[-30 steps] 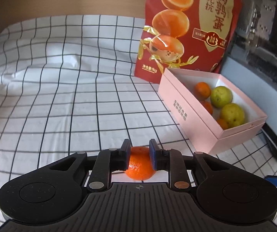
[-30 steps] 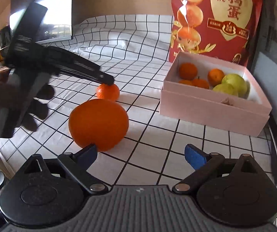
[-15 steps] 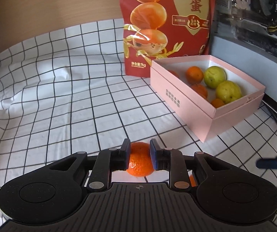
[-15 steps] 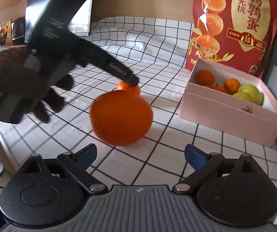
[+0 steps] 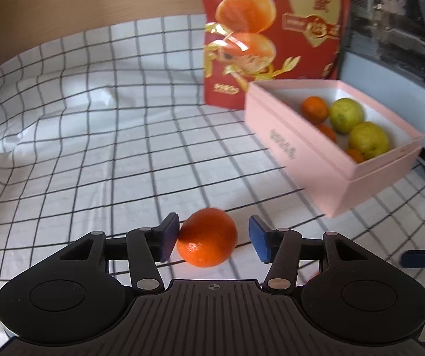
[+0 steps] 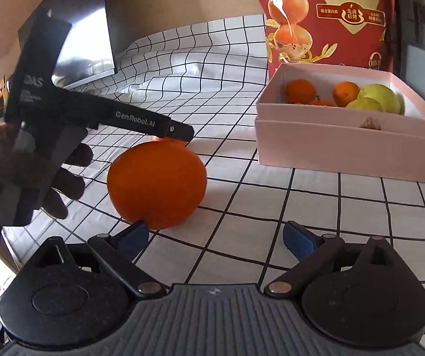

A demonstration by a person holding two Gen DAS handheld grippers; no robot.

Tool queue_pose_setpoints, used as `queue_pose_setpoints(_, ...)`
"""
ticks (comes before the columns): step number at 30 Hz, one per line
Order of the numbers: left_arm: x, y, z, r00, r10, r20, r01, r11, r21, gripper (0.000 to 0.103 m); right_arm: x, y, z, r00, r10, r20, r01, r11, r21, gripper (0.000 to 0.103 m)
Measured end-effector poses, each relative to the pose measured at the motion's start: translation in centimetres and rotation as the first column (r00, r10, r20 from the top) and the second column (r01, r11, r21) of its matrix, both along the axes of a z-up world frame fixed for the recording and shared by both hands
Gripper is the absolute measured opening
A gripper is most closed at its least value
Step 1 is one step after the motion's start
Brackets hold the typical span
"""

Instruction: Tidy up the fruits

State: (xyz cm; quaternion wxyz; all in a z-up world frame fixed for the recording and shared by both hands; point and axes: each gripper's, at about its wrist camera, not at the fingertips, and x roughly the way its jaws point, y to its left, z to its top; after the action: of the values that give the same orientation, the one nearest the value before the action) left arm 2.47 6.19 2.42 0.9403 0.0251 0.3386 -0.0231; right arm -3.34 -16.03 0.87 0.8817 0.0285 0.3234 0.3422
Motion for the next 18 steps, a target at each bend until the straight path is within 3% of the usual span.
queue_pose_setpoints(5,0.7,1.5,-1.0,0.999,0.044,-0.022,-0.045,0.999,-0.031,0.054,-0.5,0.5,0.0,1.0,0.005,0.016,-0.004,1.0,-0.021,0.098)
queue_pose_setpoints(9,0.7,1.8,-1.4,0.999,0.044,-0.018,-0.044,0.998,-0.038,0.046,-0.9,0.8,0.1,0.999,0.012,0.041,-0.01,0.999,-0.044,0.098)
queue_pose_setpoints(18,0.3,1.7,-1.3,0.999,0.04,0.004,-0.04,0.997,-0.063,0.045,-0.6,0.6,0.0,0.999,0.013,0.029,-0.012,0.999,-0.036,0.098)
